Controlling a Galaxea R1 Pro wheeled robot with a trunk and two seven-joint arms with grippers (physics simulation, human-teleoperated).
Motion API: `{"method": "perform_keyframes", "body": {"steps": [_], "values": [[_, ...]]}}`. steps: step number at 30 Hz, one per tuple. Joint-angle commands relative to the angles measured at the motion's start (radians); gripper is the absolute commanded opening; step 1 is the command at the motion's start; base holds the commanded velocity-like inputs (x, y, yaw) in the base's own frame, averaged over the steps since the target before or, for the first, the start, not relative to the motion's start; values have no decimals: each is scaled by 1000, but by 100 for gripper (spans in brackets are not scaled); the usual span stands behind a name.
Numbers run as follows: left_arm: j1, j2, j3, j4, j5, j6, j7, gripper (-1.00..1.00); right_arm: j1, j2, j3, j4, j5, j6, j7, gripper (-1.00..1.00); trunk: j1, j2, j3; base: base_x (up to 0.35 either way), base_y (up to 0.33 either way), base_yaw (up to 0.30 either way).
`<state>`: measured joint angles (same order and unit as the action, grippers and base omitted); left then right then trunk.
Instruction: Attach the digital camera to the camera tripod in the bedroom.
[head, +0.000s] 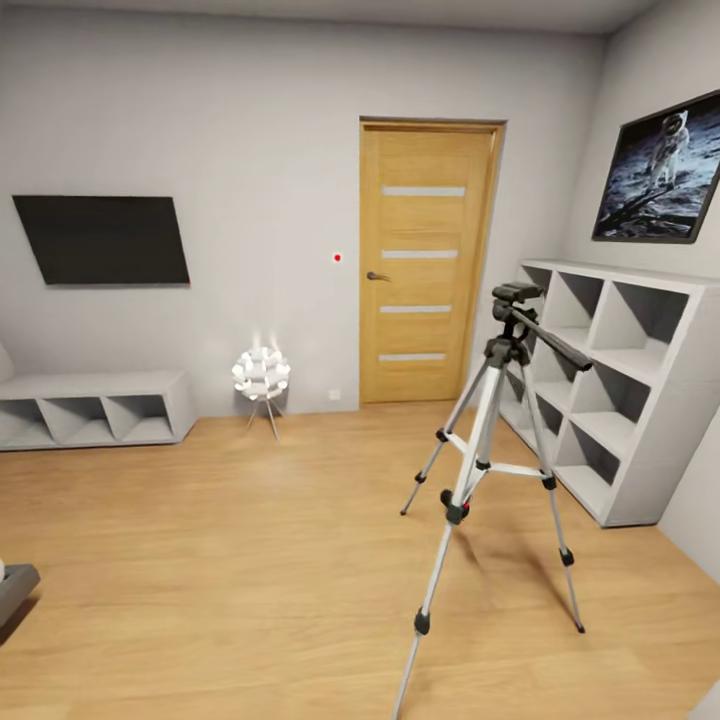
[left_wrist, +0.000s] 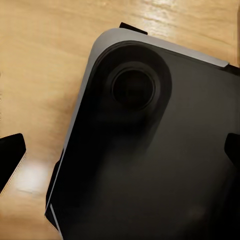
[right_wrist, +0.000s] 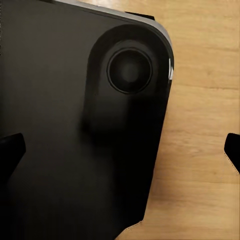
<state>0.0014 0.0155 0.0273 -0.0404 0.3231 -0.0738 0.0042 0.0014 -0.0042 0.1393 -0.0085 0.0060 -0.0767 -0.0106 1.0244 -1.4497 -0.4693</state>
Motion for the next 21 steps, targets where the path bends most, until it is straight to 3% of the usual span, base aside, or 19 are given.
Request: {"method": "perform_keyframes", "body": {"steps": [1,21], "values": [[0,0,2,-1,2,-1,0,100,0,0,6,-1,1,-2,-1,100,1,0,-1,322,101,0],[0,0,3,-1,2,-1,0,100,0,0,9,-1,4,0,0,100,1,0,-1,319,140,-16]]}}
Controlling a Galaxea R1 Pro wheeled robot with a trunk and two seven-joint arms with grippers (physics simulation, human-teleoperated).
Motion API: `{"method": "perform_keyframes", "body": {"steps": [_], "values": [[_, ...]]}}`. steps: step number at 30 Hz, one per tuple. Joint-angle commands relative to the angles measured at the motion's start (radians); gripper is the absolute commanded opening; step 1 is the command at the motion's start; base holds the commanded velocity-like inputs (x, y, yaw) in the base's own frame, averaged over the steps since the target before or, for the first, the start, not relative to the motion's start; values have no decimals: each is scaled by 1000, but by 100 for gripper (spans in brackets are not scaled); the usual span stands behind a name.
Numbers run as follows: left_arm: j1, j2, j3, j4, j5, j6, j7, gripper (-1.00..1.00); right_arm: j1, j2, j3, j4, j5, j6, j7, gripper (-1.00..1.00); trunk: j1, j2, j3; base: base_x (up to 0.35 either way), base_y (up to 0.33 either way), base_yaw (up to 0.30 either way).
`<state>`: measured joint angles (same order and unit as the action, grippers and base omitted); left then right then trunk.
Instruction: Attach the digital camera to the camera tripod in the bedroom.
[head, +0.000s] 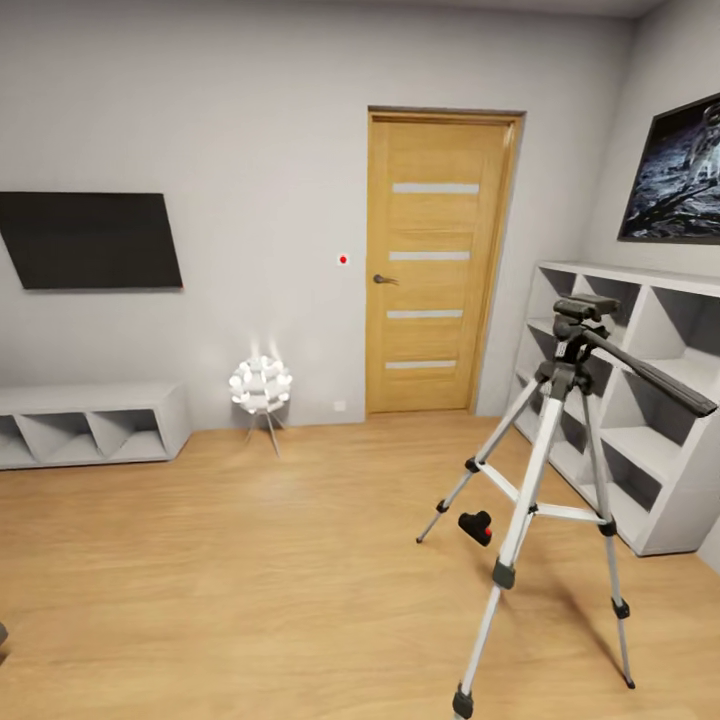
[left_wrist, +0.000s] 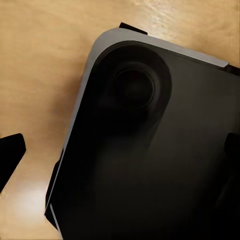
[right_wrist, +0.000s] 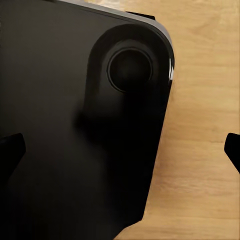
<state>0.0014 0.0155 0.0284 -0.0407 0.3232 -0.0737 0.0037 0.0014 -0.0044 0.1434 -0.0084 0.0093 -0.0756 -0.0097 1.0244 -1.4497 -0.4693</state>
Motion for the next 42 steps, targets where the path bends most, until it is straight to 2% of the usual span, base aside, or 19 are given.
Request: {"method": "perform_keyframes", "body": {"steps": [1,17,42], "values": [[0,0,3,-1,2,-1,0,100,0,0,5,-1,1,-1,-1,100,1,0,-1,295,213,-146],[0,0,4,-1,2,-1,1,100,0,0,5,-1,1,-1,-1,100,1,0,-1,245,237,-231],[0,0,4,-1,2,-1,2,100,0,-2,5,-1,0,-1,-1,100,1,0,-1,11,17,-246]]}}
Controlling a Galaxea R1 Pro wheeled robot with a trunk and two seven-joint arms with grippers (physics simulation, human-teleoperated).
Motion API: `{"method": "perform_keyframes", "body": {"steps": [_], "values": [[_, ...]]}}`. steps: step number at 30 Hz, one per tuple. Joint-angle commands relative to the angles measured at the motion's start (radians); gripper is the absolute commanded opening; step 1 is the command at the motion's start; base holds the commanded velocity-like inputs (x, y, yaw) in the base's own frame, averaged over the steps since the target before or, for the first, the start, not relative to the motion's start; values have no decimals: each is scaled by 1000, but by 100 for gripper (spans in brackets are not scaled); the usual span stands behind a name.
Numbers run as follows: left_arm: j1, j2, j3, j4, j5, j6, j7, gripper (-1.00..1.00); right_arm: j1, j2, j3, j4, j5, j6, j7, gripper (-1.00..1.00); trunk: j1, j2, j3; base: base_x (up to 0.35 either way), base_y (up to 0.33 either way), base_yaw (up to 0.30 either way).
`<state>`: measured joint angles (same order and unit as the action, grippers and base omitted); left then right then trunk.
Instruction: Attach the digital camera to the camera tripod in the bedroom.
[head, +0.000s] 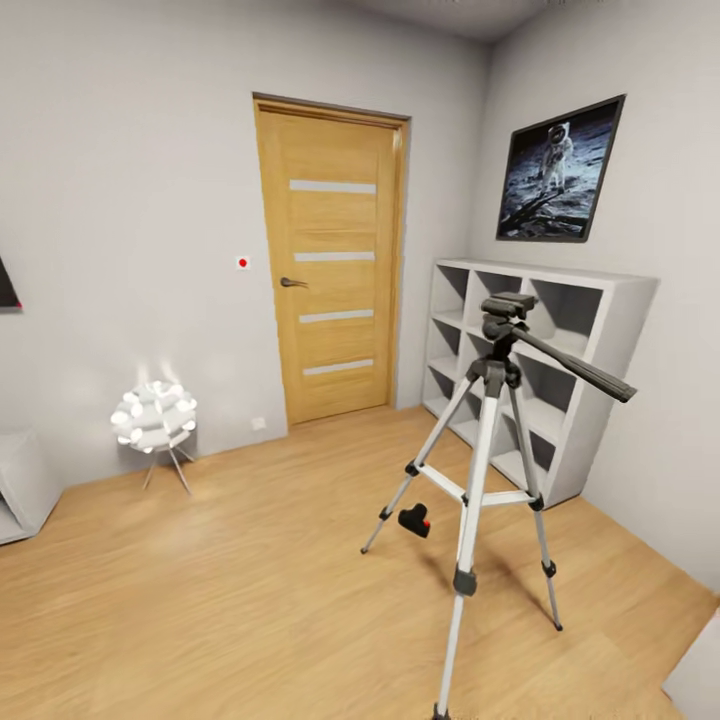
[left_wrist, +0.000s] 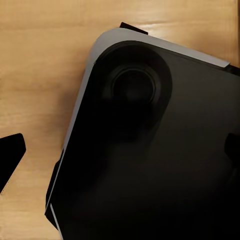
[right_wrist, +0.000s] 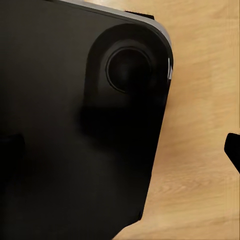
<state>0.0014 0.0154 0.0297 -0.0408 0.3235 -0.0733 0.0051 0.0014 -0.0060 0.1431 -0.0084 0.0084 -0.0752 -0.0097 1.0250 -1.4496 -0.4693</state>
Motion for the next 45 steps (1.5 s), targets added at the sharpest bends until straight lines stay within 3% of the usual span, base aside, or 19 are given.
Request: {"method": "perform_keyframes", "body": {"steps": [1,32,45], "values": [[0,0,2,-1,2,-2,1,100,0,0,6,-1,1,-2,-1,100,0,0,-1,0,0,-246],[0,0,2,-1,3,-2,1,100,0,0,6,-1,1,-2,-1,100,0,0,-1,0,0,-245],[0,0,2,-1,3,-2,1,100,0,-2,4,-1,1,-3,-1,100,0,0,-1,0,112,-171]]}}
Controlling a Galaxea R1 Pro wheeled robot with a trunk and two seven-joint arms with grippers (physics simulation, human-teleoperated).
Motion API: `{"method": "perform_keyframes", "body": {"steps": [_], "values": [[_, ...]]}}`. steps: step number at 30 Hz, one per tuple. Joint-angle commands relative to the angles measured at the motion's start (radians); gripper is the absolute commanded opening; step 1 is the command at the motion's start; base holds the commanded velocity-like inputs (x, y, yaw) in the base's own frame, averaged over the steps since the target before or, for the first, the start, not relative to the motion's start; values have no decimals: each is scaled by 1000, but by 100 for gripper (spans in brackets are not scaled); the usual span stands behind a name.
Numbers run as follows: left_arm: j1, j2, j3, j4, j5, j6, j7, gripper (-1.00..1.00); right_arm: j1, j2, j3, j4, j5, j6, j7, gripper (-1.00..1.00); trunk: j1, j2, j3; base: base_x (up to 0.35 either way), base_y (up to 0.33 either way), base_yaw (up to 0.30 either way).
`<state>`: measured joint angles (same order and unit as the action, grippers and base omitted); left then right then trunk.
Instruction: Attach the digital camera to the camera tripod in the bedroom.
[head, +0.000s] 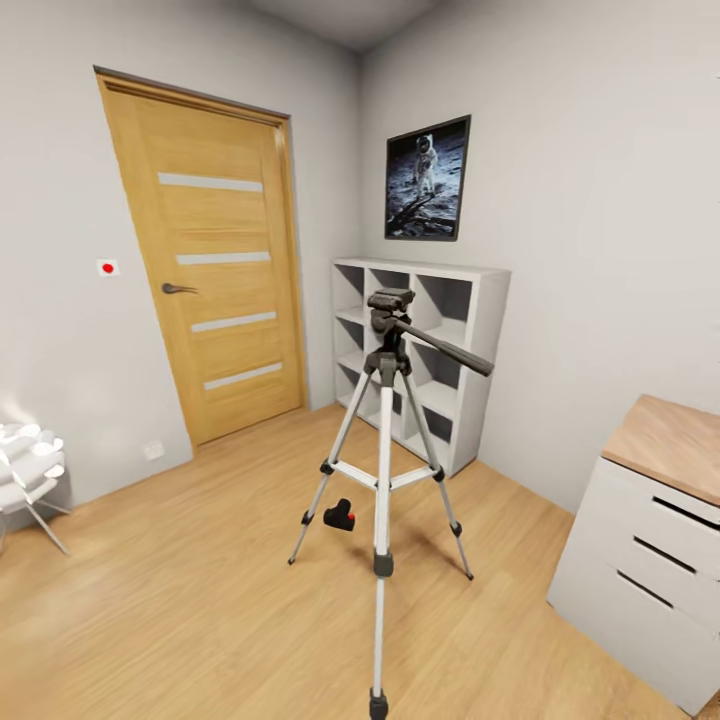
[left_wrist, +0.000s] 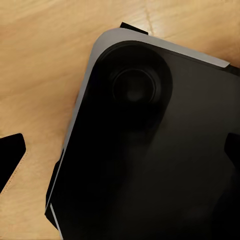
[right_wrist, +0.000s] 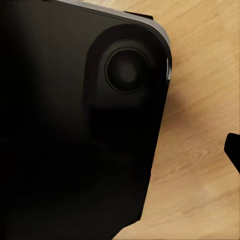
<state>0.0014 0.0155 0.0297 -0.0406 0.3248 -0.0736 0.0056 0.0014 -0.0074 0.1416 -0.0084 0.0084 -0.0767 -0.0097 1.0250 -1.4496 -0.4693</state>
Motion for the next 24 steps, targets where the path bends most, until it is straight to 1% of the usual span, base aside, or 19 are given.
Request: {"method": "perform_keyframes", "body": {"steps": [1,24], "values": [[0,0,3,-1,2,-2,1,100,0,0,6,-1,1,-2,-1,100,0,0,-1,0,83,-67],[0,0,2,-1,2,-2,0,100,0,-7,7,-2,4,0,1,100,0,0,-1,5,10,-6]]}}
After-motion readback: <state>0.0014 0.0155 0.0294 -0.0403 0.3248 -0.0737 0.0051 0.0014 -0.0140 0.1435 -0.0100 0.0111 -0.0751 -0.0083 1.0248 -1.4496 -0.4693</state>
